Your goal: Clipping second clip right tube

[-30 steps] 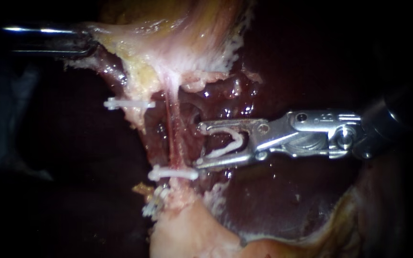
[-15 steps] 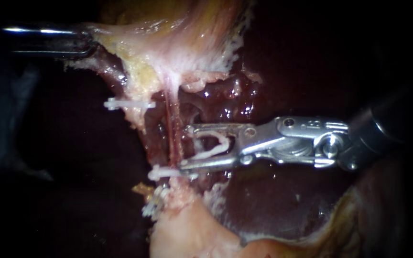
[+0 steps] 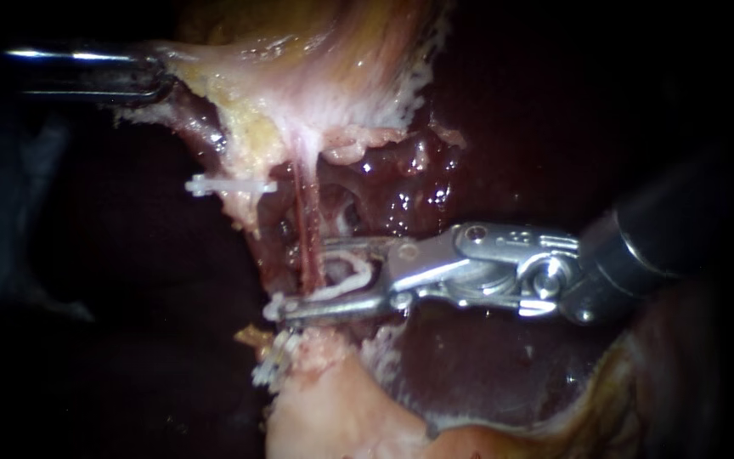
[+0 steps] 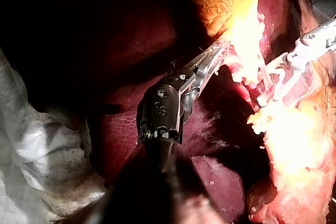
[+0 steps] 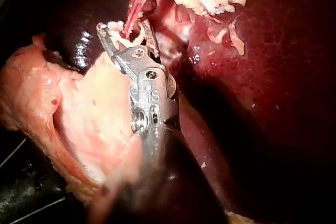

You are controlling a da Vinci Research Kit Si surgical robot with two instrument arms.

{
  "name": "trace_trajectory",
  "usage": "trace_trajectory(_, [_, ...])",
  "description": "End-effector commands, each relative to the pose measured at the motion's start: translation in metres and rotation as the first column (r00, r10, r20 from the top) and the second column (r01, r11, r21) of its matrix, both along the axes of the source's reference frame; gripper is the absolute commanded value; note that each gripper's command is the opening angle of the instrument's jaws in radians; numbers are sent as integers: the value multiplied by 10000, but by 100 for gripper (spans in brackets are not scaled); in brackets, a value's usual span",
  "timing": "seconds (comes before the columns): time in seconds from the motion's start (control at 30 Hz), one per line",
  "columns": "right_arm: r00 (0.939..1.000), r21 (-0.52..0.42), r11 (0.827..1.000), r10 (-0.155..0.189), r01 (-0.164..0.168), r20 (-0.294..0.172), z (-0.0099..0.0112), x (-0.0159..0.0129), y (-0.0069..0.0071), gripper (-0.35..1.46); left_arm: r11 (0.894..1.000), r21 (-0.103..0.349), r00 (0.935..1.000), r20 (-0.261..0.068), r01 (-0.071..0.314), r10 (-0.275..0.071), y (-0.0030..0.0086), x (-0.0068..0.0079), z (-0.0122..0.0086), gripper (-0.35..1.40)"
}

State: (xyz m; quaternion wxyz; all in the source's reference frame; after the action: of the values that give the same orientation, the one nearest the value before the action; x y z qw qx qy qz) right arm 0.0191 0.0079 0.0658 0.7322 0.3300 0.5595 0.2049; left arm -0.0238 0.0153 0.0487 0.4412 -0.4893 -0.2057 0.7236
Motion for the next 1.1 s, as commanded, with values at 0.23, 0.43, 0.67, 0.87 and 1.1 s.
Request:
trace_trajectory(0.23, [9996,301,9994,-135,143,-268,7,19,-9,49,10000,0,10000,-22,3,-3,0,-2,1,-35])
trace_trajectory(0.43, [9984,488,9987,-105,132,-557,8,32,-14,49,10000,3,10000,-9,-12,12,-1,-4,2,-35])
trace_trajectory(0.67, [9971,654,9977,-117,167,-748,3,36,-18,49,10000,1,10000,-10,-10,10,-1,-4,2,-35])
trace_trajectory(0.87, [9874,840,9926,-755,877,-1390,-17,38,-31,50,10000,10,10000,-33,-27,27,-1,-4,2,-35])
trace_trajectory(1.1, [9765,860,9890,-1020,1200,-1896,-47,42,-41,48,10000,10,10000,-32,-29,29,-1,-4,2,-35])
